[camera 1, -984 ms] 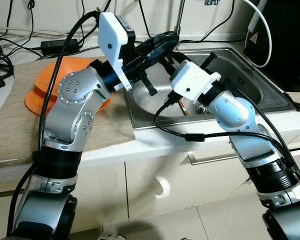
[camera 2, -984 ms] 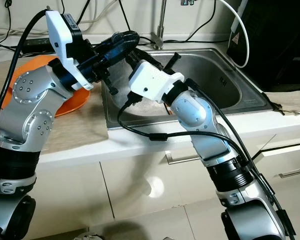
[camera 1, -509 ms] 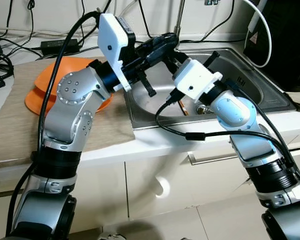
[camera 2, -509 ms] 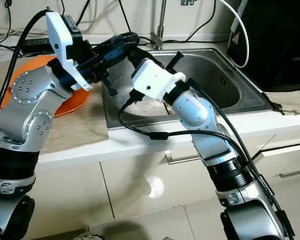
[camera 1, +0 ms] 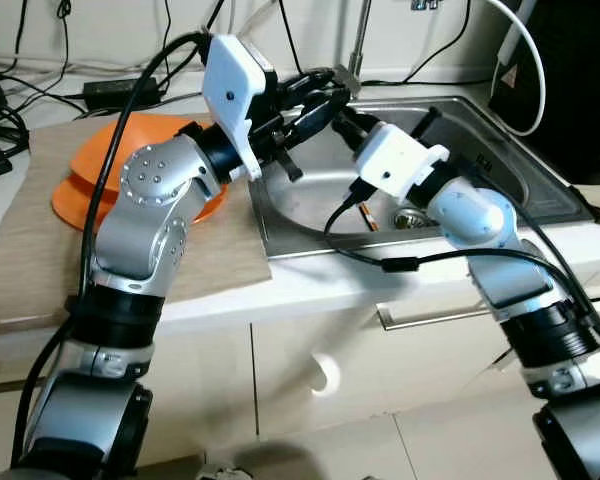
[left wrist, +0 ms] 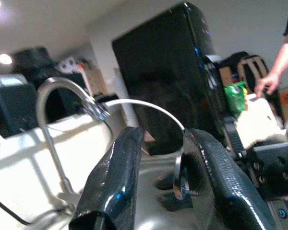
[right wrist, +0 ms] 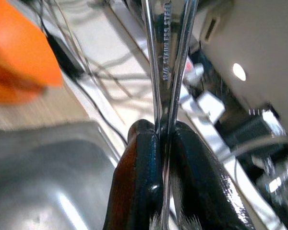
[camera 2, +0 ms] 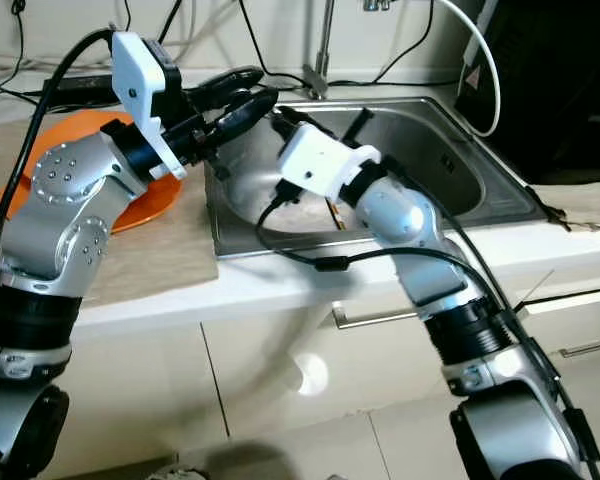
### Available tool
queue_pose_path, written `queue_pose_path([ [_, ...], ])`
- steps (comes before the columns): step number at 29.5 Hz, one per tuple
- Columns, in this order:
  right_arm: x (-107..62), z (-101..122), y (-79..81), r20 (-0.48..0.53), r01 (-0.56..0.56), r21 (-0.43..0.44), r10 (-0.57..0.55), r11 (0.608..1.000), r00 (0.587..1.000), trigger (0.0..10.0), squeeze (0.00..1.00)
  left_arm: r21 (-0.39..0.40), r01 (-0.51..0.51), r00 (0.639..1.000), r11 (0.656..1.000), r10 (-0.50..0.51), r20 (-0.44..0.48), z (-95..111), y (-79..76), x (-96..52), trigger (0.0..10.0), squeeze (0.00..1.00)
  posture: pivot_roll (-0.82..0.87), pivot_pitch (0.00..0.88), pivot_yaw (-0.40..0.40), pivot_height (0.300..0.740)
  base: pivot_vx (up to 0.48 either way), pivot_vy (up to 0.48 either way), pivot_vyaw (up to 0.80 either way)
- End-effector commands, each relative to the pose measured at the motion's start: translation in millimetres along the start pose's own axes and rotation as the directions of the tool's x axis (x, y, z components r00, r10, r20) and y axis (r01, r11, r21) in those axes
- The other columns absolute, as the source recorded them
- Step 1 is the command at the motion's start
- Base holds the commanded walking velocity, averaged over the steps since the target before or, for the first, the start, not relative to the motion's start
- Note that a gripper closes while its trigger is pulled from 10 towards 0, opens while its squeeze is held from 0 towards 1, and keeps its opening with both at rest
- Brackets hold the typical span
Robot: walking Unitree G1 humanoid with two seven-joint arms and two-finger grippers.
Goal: Kitchen organization
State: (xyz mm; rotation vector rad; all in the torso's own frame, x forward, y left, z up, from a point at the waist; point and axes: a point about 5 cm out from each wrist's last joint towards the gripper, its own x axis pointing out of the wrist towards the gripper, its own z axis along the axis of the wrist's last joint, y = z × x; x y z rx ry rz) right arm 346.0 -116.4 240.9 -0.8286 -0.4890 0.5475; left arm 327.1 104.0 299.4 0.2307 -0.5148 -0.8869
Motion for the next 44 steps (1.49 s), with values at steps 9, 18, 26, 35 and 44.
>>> queue_pose_path([
  [9, -12.4, -51, -22.9, -0.198, 0.043, 0.033, -0.035, 0.999, 0.980, 0.0, 0.00, 0.034, -0.104, 0.991, 0.994, 0.101, 0.088, 23, 24.9, -13.5, 10.0, 0.00, 0.07, 0.019, -0.060, 0.740, 0.000, 0.000, 0.00],
  [18, 8.4, -70, -19.2, -0.280, -0.025, 0.213, 0.086, 0.977, 0.956, 10.0, 0.00, 0.050, 0.086, 0.983, 0.995, -0.076, -0.168, -10, 5.0, -34.9, 10.0, 0.00, 0.07, 0.053, -0.061, 0.740, 0.000, 0.000, 0.00],
  [26, 21.5, -75, 2.3, -0.351, -0.041, 0.347, 0.170, 0.937, 0.921, 10.0, 0.00, 0.002, 0.126, 0.965, 0.992, -0.122, -0.232, -16, -14.5, -47.2, 10.0, 0.00, 0.11, 0.111, -0.070, 0.740, 0.000, 0.000, 0.00],
  [35, 17.6, -86, 17.9, -0.434, 0.081, 0.455, 0.141, 0.887, 0.890, 10.0, 0.00, 0.021, 0.153, 0.928, 0.988, -0.136, -0.348, -17, -22.2, -66.8, 10.0, 0.00, 0.19, 0.160, -0.089, 0.740, 0.000, 0.000, 0.00],
  [44, 14.0, -92, 26.6, -0.476, 0.105, 0.455, 0.142, 0.884, 0.868, 10.0, 1.00, 0.024, 0.058, 0.901, 0.998, -0.042, -0.432, -26, -19.1, -80.1, 10.0, 0.00, 0.20, 0.162, -0.095, 0.740, 0.000, 0.000, 0.00],
])
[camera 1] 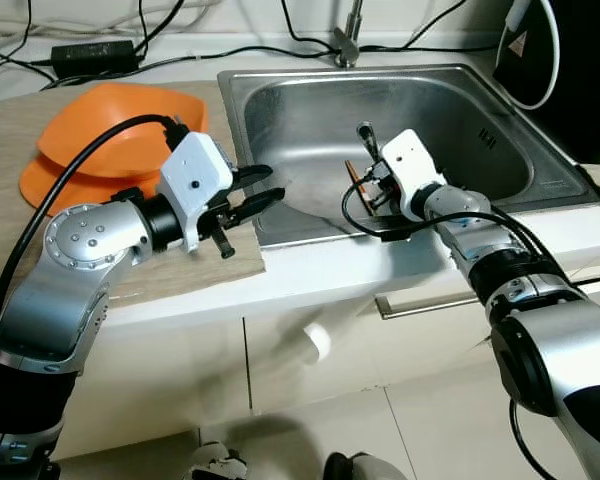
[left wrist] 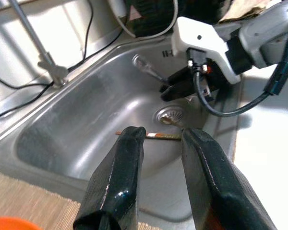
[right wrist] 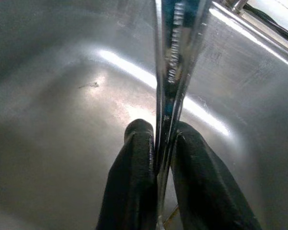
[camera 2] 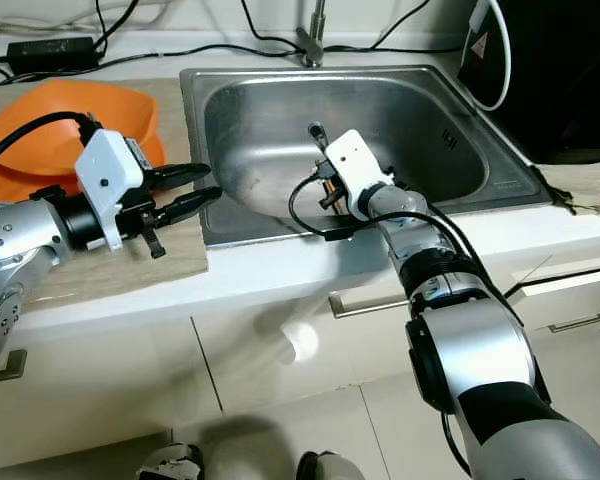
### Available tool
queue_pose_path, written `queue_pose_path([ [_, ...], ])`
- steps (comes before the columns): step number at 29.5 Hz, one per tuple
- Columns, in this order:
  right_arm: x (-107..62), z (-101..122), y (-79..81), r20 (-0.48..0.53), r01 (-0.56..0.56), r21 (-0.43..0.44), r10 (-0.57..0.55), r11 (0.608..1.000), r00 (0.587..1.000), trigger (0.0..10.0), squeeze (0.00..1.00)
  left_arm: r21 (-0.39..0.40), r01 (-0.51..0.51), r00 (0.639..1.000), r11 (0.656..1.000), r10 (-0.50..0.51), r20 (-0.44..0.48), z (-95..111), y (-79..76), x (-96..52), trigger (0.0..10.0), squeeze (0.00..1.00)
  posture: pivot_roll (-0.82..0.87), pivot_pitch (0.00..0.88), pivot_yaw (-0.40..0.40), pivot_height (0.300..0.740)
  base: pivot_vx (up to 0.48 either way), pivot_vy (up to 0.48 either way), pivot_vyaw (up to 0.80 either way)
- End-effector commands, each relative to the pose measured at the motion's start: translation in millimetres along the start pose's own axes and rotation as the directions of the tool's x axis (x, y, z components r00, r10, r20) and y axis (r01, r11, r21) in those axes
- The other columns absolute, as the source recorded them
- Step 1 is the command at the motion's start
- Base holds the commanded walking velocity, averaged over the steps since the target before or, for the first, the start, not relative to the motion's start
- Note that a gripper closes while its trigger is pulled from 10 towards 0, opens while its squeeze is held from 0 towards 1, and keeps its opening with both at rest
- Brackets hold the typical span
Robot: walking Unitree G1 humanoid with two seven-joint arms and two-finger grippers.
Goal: Kitchen organization
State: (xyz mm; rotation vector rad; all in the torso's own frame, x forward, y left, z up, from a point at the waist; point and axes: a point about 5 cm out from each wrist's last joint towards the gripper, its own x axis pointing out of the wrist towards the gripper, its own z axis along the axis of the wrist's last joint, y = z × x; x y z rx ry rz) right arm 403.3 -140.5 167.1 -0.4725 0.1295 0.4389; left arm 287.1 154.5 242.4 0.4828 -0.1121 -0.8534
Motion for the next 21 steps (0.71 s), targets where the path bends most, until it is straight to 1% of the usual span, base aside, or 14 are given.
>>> queue_pose_path([
  [1, -0.3, 1, -3.5, -0.012, 0.016, 0.002, -0.016, 1.000, 1.000, 10.0, 1.00, -0.018, -0.010, 1.000, 1.000, 0.010, 0.004, 1, -0.5, -1.3, 10.0, 0.00, 0.20, 0.162, -0.095, 0.740, 0.000, 0.000, 0.00],
  [5, 0.0, 2, -4.1, -0.010, 0.018, 0.009, -0.018, 1.000, 1.000, 10.0, 1.00, -0.075, -0.030, 1.000, 0.997, 0.030, 0.002, -5, -1.7, -1.5, 10.0, 0.00, 0.19, 0.151, -0.096, 0.740, 0.000, 0.000, 0.00],
  [7, -0.1, 2, -4.6, -0.010, 0.020, 0.012, -0.020, 1.000, 1.000, 10.0, 1.00, -0.085, -0.034, 0.999, 0.996, 0.034, 0.004, -6, -1.9, -1.2, 10.0, 0.00, 0.19, 0.148, -0.095, 0.740, 0.000, 0.000, 0.00],
  [9, -0.6, 2, -7.0, -0.010, 0.028, 0.017, -0.028, 0.999, 1.000, 10.0, 1.00, -0.112, -0.050, 0.999, 0.992, 0.051, 0.007, -8, -1.4, -0.8, 10.0, 0.00, 0.19, 0.139, -0.093, 0.740, 0.000, 0.000, 0.00],
  [12, -1.4, 5, -11.6, 0.002, 0.047, 0.027, -0.047, 0.999, 0.999, 10.0, 1.00, -0.119, -0.067, 0.998, 0.991, 0.068, 0.004, -9, 0.6, -0.6, 10.0, 0.00, 0.18, 0.127, -0.088, 0.740, 0.000, 0.000, 0.00],
  [14, -2.2, 12, -18.1, 0.039, 0.076, 0.059, -0.079, 0.995, 0.996, 10.0, 1.00, -0.116, -0.123, 0.992, 0.986, 0.126, 0.021, -7, 6.0, 0.0, 10.0, 0.00, 0.18, 0.113, -0.083, 0.740, 0.000, 0.000, 0.00],
  [15, -2.7, 17, -21.9, 0.072, 0.093, 0.086, -0.100, 0.992, 0.992, 10.0, 0.93, -0.105, -0.166, 0.985, 0.980, 0.171, 0.036, -5, 9.7, 0.4, 10.0, 0.00, 0.17, 0.104, -0.080, 0.740, 0.000, 0.000, 0.00],
  [16, -5.2, 29, -33.4, 0.141, 0.160, 0.157, -0.182, 0.975, 0.973, 10.0, 0.00, -0.105, -0.236, 0.970, 0.966, 0.241, 0.042, -3, 14.9, 2.3, 10.0, 0.00, 0.16, 0.086, -0.073, 0.740, 0.000, 0.000, 0.00],
  [17, -5.2, 29, -33.4, 0.141, 0.160, 0.157, -0.182, 0.975, 0.973, 10.0, 0.00, -0.105, -0.236, 0.970, 0.966, 0.241, 0.042, -3, 14.9, 2.3, 10.0, 0.00, 0.16, 0.086, -0.073, 0.740, 0.000, 0.000, 0.00],
  [18, -6.6, 33, -38.5, 0.162, 0.191, 0.189, -0.222, 0.963, 0.961, 10.0, 0.00, -0.117, -0.252, 0.966, 0.960, 0.257, 0.030, -4, 16.1, 3.8, 10.0, 0.00, 0.15, 0.081, -0.070, 0.740, 0.000, 0.000, 0.00],
  [19, -9.5, 38, -46.7, 0.192, 0.231, 0.267, -0.286, 0.936, 0.939, 10.0, 0.00, -0.139, -0.279, 0.957, 0.950, 0.287, 0.043, -1, 17.3, 5.7, 10.0, 0.00, 0.14, 0.069, -0.065, 0.740, 0.000, 0.000, 0.00],
  [20, -13.3, 42, -54.5, 0.228, 0.253, 0.341, -0.341, 0.905, 0.912, 10.0, 0.00, -0.155, -0.311, 0.942, 0.938, 0.325, 0.078, 3, 18.5, 6.9, 10.0, 0.00, 0.14, 0.062, -0.062, 0.740, 0.000, 0.000, 0.00],
  [21, -17.3, 45, -60.5, 0.259, 0.264, 0.392, -0.381, 0.881, 0.888, 10.0, 0.00, -0.158, -0.340, 0.929, 0.927, 0.357, 0.098, 7, 19.5, 7.7, 10.0, 0.00, 0.13, 0.054, -0.058, 0.740, 0.000, 0.000, 0.00],
])
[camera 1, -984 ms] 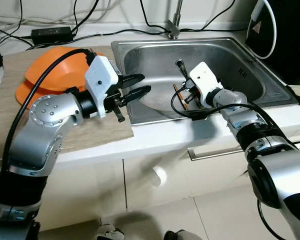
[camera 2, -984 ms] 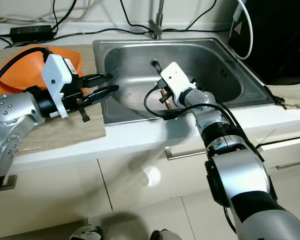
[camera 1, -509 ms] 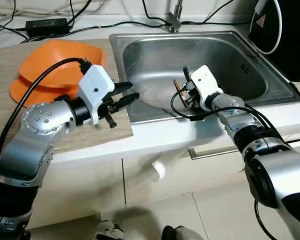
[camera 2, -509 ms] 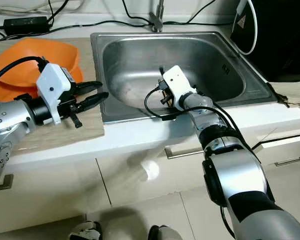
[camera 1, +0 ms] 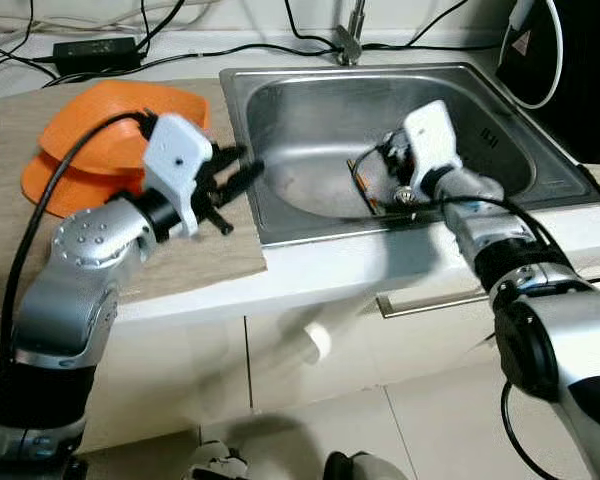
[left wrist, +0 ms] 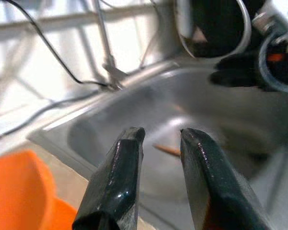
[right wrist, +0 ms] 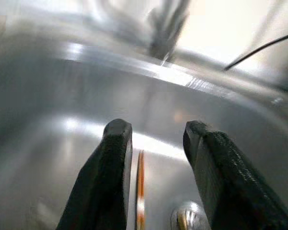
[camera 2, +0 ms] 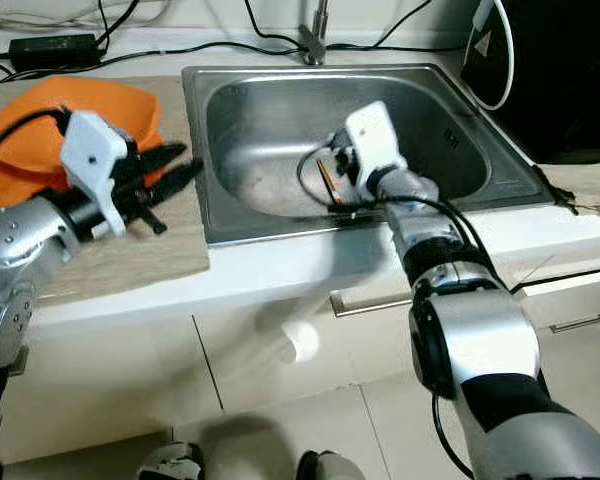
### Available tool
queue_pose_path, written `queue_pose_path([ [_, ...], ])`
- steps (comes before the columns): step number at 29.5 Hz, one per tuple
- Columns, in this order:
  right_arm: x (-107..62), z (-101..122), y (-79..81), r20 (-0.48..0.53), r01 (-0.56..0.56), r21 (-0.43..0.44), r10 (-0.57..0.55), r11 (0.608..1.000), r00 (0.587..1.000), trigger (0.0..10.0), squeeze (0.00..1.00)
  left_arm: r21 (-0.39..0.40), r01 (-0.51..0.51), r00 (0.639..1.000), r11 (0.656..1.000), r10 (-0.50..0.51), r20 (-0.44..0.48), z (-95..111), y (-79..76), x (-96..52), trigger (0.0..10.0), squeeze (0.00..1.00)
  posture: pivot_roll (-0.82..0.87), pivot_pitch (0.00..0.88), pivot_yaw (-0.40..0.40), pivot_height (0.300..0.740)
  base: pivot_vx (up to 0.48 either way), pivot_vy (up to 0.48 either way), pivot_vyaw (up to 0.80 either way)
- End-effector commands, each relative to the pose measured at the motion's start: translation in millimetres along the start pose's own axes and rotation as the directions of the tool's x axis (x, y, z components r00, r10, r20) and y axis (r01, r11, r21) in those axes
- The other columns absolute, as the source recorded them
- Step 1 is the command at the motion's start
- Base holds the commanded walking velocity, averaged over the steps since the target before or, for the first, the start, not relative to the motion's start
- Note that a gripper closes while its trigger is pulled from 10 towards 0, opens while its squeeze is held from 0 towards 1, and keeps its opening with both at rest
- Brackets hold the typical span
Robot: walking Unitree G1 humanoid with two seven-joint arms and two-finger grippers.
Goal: Kitchen organization
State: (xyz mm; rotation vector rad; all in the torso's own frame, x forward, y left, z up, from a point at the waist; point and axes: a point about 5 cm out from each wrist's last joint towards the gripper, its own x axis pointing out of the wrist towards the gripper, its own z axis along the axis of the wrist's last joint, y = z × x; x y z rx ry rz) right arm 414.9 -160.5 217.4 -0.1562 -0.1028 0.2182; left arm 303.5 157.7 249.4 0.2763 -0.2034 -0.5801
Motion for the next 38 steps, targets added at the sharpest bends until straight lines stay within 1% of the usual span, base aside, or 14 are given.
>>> queue_pose_path([
  [1, -3.7, 18, -21.2, 0.130, 0.094, 0.119, -0.109, 0.989, 0.985, 10.0, 0.00, 0.002, -0.074, 0.996, 0.997, 0.074, 0.049, 8, 1.9, 2.7, 10.0, 0.00, 0.12, 0.049, -0.051, 0.740, 0.000, 0.000, 0.00],
  [2, -7.2, 19, -23.4, 0.165, 0.094, 0.127, -0.115, 0.987, 0.980, 10.0, 0.00, 0.007, -0.104, 0.992, 0.995, 0.103, 0.069, 11, 2.1, 3.6, 10.0, 0.00, 0.11, 0.046, -0.048, 0.740, 0.000, 0.000, 0.00],
  [5, -11.6, 20, -23.9, 0.198, 0.083, 0.129, -0.108, 0.988, 0.974, 10.0, 0.00, 0.002, -0.132, 0.989, 0.991, 0.132, 0.072, 12, 2.5, 4.8, 10.0, 0.00, 0.11, 0.044, -0.046, 0.740, 0.000, 0.000, 0.00],
  [7, -32.1, 25, -18.1, 0.280, 0.048, 0.167, -0.095, 0.985, 0.955, 10.0, 0.00, 0.006, -0.184, 0.980, 0.983, 0.183, 0.083, 16, 2.1, 7.6, 10.0, 0.00, 0.08, 0.039, -0.036, 0.740, 0.000, 0.000, 0.00],
  [9, -62.9, 28, -6.7, 0.321, 0.020, 0.188, -0.081, 0.982, 0.944, 10.0, 0.00, 0.070, -0.195, 0.975, 0.978, 0.186, 0.122, 24, -2.1, 13.5, 10.0, 0.00, 0.06, 0.038, -0.028, 0.740, 0.000, 0.000, 0.00],
  [10, -74.1, 28, -1.2, 0.324, 0.007, 0.178, -0.065, 0.984, 0.944, 10.0, 0.00, 0.080, -0.197, 0.974, 0.977, 0.186, 0.130, 27, -3.8, 16.5, 10.0, 0.00, 0.06, 0.038, -0.026, 0.740, 0.000, 0.000, 0.00],
  [11, -74.1, 28, -1.2, 0.324, 0.007, 0.178, -0.065, 0.984, 0.944, 10.0, 0.00, 0.080, -0.197, 0.974, 0.977, 0.186, 0.130, 27, -3.8, 16.5, 10.0, 0.00, 0.06, 0.038, -0.026, 0.740, 0.000, 0.000, 0.00],
  [14, -93.4, 20, 8.5, 0.312, -0.015, 0.139, -0.030, 0.990, 0.950, 10.0, 0.00, 0.083, -0.186, 0.975, 0.979, 0.174, 0.137, 32, -7.3, 24.5, 10.0, 0.00, 0.04, 0.040, -0.014, 0.740, 0.000, 0.000, 0.00],
  [17, -105.9, 15, 10.7, 0.280, -0.013, 0.135, -0.025, 0.991, 0.960, 10.0, 0.00, 0.073, -0.165, 0.979, 0.984, 0.155, 0.134, 32, -11.9, 28.9, 10.0, 0.00, 0.03, 0.038, -0.010, 0.740, 0.097, 0.000, 0.80],
  [22, -117.6, 22, 12.3, 0.261, -0.005, 0.142, -0.033, 0.990, 0.965, 10.0, 0.00, 0.042, -0.179, 0.975, 0.983, 0.171, 0.138, 30, -14.1, 29.7, 10.0, 0.00, 0.03, 0.039, -0.014, 0.740, 0.346, 0.000, 0.80],
  [29, -115.4, 29, 8.5, 0.259, -0.004, 0.111, -0.025, 0.994, 0.966, 10.0, 0.00, 0.018, -0.228, 0.966, 0.974, 0.224, 0.126, 26, -8.6, 29.0, 10.0, 0.00, 0.04, 0.033, -0.037, 0.740, 0.366, 0.000, 0.72],
  [33, -113.8, 33, 4.5, 0.257, 0.012, 0.115, -0.041, 0.993, 0.966, 10.0, 0.00, 0.007, -0.243, 0.963, 0.970, 0.241, 0.120, 23, -5.6, 27.5, 10.0, 0.00, 0.04, 0.030, -0.050, 0.740, 0.366, 0.000, 0.00],
  [35, -113.3, 33, 3.7, 0.239, 0.029, 0.111, -0.055, 0.993, 0.969, 10.0, 0.00, -0.010, -0.240, 0.966, 0.971, 0.240, 0.091, 17, -7.7, 27.9, 10.0, 0.00, 0.04, 0.033, -0.061, 0.740, 0.144, 0.000, 0.00],
  [38, -113.9, 33, 3.3, 0.235, 0.043, 0.107, -0.067, 0.993, 0.970, 10.0, 0.00, -0.006, -0.227, 0.972, 0.974, 0.227, 0.067, 13, -11.2, 28.0, 10.0, 0.00, 0.04, 0.036, -0.067, 0.740, 0.000, 0.000, 0.00],
])
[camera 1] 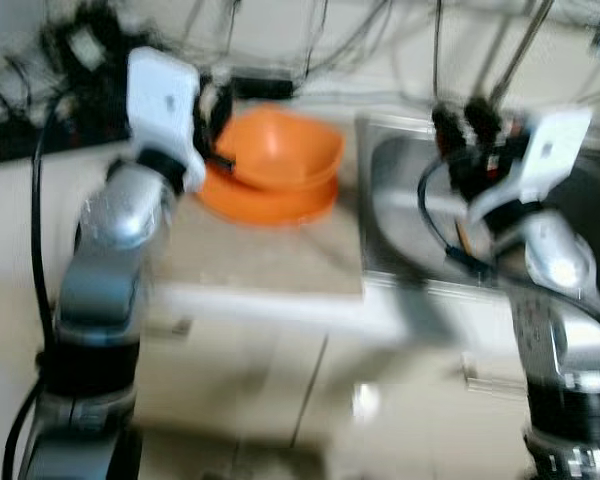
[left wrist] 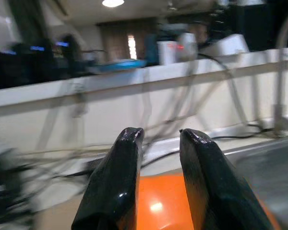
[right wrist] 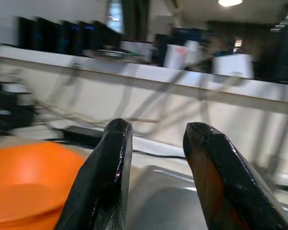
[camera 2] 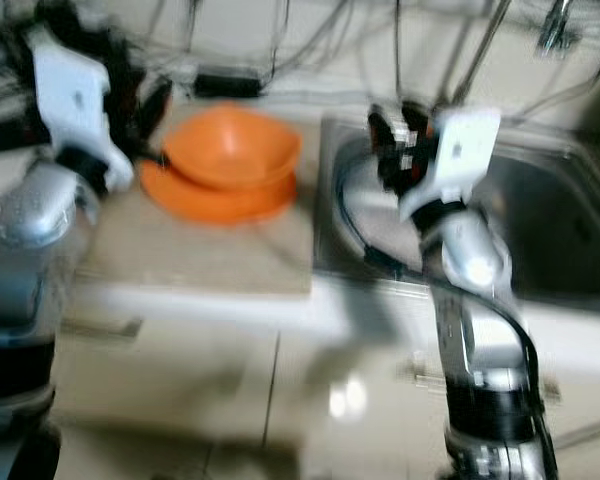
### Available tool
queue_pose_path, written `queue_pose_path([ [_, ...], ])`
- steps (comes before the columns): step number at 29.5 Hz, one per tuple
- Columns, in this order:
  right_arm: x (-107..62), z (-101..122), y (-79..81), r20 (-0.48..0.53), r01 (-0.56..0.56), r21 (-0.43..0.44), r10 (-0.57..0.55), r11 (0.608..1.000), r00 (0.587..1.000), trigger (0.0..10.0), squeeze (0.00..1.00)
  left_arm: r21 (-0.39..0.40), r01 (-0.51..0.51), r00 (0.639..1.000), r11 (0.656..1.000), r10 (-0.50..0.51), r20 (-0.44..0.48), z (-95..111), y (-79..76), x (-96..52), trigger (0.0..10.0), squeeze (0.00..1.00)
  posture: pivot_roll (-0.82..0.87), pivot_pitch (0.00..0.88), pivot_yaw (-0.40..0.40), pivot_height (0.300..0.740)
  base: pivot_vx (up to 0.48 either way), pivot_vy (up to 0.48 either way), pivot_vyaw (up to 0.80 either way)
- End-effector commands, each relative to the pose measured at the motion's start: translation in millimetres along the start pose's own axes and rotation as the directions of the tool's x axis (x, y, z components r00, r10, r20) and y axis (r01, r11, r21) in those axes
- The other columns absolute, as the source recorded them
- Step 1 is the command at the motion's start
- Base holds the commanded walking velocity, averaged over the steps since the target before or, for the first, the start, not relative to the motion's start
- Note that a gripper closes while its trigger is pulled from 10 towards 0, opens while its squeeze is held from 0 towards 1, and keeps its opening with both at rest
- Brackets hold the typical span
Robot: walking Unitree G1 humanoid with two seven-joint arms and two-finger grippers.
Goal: Kitchen organization
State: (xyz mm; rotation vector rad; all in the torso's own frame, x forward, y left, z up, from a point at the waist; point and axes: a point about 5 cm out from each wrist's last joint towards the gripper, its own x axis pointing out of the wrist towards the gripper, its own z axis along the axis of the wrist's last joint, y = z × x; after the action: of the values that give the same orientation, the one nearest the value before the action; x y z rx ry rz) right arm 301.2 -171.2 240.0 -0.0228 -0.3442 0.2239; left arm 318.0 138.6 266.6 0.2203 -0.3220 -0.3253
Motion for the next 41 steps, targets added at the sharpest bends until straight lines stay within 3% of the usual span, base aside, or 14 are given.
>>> queue_pose_path([
  [1, -3.7, 1, -6.8, -0.007, 0.043, -0.008, -0.043, 0.999, 0.999, 10.0, 0.00, -0.023, 0.034, 0.999, 0.999, -0.035, -0.027, -4, -9.9, 0.4, 10.0, 0.00, 0.04, 0.036, -0.069, 0.740, 0.000, 0.000, 0.00],
  [4, -7.6, 2, -10.5, -0.004, 0.077, 0.002, -0.077, 0.997, 0.997, 10.0, 0.00, -0.088, 0.023, 1.000, 0.996, -0.024, -0.009, -2, -9.9, -2.4, 10.0, 0.00, 0.03, 0.033, -0.079, 0.740, 0.000, 0.000, 0.00],
  [19, -23.4, -21, -11.6, -0.155, 0.135, 0.079, -0.121, 0.988, 0.980, 10.0, 0.00, 0.005, -0.035, 0.995, 0.999, 0.035, -0.093, -17, 7.0, -6.2, 10.0, 0.00, 0.02, 0.042, -0.084, 0.740, 0.000, 0.000, -0.18],
  [31, -20.8, -16, -14.2, -0.170, 0.095, 0.047, -0.086, 0.994, 0.982, 10.0, 0.00, -0.031, -0.115, 0.986, 0.993, 0.110, -0.128, -27, 10.5, -3.0, 10.0, 0.00, 0.00, 0.036, -0.091, 0.740, 0.000, 0.000, -0.07],
  [36, -14.4, -14, -7.2, -0.187, 0.003, 0.058, 0.008, 0.998, 0.982, 10.0, 0.00, -0.019, -0.140, 0.968, 0.990, 0.133, -0.212, -35, 31.9, -5.3, 10.0, 0.00, 0.00, 0.035, -0.097, 0.740, 0.000, 0.000, 0.00],
  [37, -11.5, -12, -6.2, -0.165, -0.005, 0.086, 0.019, 0.996, 0.986, 10.0, 0.00, -0.095, -0.142, 0.955, 0.985, 0.111, -0.276, -40, 44.3, -6.7, 10.0, 0.00, 0.00, 0.036, -0.101, 0.740, 0.000, 0.000, 0.00],
  [39, -10.6, -12, -5.9, -0.161, -0.008, 0.100, 0.024, 0.995, 0.987, 10.0, 0.00, -0.136, -0.137, 0.951, 0.981, 0.092, -0.295, -42, 49.0, -7.4, 10.0, 0.00, 0.00, 0.037, -0.103, 0.740, 0.000, 0.000, 0.00],
  [40, -9.6, -11, -5.6, -0.158, -0.014, 0.106, 0.030, 0.994, 0.987, 10.0, 0.00, -0.201, -0.141, 0.948, 0.969, 0.073, -0.311, -42, 58.4, -7.9, 10.0, 0.00, 0.01, 0.038, -0.105, 0.740, 0.000, 0.000, 0.00],
  [41, -9.0, -12, -4.2, -0.159, -0.027, 0.108, 0.044, 0.994, 0.986, 10.0, 0.00, -0.267, -0.153, 0.945, 0.952, 0.062, -0.321, -41, 68.3, -7.6, 10.0, 1.00, 0.01, 0.039, -0.105, 0.740, 0.000, 0.000, 0.00],
])
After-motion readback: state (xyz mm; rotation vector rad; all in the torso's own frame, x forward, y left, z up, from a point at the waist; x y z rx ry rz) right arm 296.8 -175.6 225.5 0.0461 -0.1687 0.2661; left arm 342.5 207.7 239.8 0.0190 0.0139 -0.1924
